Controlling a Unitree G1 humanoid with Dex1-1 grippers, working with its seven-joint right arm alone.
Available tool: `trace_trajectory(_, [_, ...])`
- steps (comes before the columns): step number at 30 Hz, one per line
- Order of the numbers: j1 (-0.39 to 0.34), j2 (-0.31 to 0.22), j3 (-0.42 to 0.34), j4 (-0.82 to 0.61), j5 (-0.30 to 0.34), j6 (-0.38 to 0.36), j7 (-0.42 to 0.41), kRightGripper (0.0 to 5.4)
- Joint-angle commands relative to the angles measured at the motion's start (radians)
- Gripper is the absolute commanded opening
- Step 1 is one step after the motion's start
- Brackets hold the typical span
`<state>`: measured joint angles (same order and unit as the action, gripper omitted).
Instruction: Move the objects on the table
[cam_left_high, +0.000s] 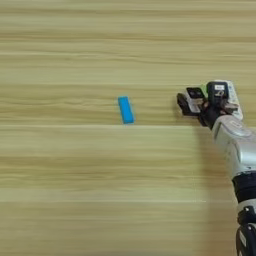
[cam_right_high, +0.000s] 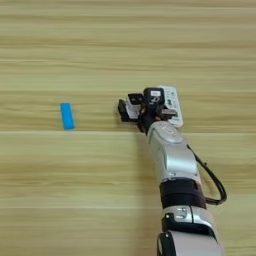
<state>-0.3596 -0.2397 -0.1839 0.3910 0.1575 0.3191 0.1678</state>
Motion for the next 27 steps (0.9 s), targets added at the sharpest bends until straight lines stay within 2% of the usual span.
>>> trace_trajectory(1, [-0.091, -0.031, -0.003, -0.032, -0.007, -0.027, 0.003, 5.39])
trace_trajectory(27, [-0.102, -0.031, -0.013, -0.01, 0.002, -0.012, 0.025, 5.39])
